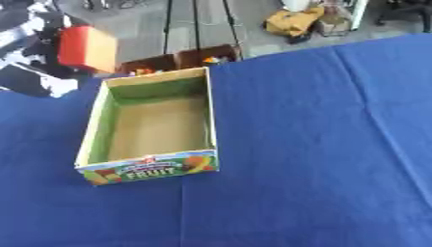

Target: Pick up objects on the table and place them in the box.

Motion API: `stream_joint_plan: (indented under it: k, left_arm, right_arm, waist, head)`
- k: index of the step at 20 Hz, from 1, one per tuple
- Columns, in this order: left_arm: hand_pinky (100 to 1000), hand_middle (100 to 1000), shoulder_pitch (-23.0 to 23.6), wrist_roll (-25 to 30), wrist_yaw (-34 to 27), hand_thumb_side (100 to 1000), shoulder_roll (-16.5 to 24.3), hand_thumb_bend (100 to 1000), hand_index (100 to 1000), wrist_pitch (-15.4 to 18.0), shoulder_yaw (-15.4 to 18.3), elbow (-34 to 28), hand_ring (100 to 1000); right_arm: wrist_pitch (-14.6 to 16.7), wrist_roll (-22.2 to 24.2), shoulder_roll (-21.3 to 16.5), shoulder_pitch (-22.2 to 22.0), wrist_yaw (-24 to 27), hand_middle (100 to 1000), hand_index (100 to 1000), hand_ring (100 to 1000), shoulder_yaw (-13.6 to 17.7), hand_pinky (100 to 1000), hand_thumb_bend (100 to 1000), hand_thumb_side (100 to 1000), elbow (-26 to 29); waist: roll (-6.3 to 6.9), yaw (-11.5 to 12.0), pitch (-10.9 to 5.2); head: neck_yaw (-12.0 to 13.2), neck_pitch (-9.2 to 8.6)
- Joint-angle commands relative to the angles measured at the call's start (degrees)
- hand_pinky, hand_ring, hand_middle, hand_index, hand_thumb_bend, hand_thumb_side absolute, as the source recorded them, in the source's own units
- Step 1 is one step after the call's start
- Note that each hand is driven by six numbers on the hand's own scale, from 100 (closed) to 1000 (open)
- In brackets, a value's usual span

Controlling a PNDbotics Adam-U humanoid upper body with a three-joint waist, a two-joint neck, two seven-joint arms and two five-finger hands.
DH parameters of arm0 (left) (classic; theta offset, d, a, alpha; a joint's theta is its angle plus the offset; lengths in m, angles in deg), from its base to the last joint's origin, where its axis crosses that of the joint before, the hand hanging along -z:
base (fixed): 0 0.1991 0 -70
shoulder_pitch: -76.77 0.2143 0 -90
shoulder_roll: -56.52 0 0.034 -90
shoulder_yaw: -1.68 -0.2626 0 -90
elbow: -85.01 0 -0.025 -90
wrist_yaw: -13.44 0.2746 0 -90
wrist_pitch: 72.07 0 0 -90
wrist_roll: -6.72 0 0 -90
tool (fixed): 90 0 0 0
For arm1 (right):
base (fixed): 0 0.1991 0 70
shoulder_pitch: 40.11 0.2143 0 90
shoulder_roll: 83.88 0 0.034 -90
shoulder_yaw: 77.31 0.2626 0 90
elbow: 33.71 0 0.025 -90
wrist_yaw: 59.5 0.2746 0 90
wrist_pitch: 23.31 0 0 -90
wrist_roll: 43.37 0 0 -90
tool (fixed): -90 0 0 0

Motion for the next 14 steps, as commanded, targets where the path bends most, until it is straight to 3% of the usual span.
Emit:
stream_joint_plan:
  k: [1,7,12,13,14]
  left_arm:
    - [100,348,-1.87,-0.76,3.60,249,-1.26,100,496,2.15,-0.49,4.76,296]
    - [100,362,-2.02,-2.30,10.59,244,-4.17,100,505,5.78,-1.15,12.33,310]
    - [100,433,-1.78,-3.79,15.24,247,-5.45,100,583,8.99,-1.26,16.05,408]
    - [124,452,-1.71,-4.04,16.04,247,-5.61,100,605,9.62,-1.29,16.53,430]
    - [206,514,-1.63,-4.19,16.60,250,-5.78,100,684,10.33,-1.32,16.91,494]
  right_arm:
    - [0.39,1.02,-1.52,1.16,1.43,428,636,700,-0.51,683,371,915,1.08]
    - [0.71,2.27,-1.32,2.03,2.64,427,637,704,-0.81,686,373,901,1.08]
    - [0.80,2.91,-1.28,2.65,3.34,427,638,704,-0.95,686,368,898,1.08]
    - [0.83,2.98,-1.29,2.69,3.42,427,638,705,-0.93,686,369,898,1.08]
    - [0.84,3.04,-1.29,2.67,3.48,426,638,706,-0.89,688,374,895,1.08]
  waist:
    - [0.67,-0.48,0.14]
    - [1.12,-1.41,0.97]
    - [1.39,-1.76,1.36]
    - [1.41,-1.81,1.43]
    - [1.43,-1.82,1.50]
  head:
    - [0.89,-1.36]
    - [1.23,-1.97]
    - [1.20,-1.98]
    - [1.20,-1.95]
    - [1.19,-1.91]
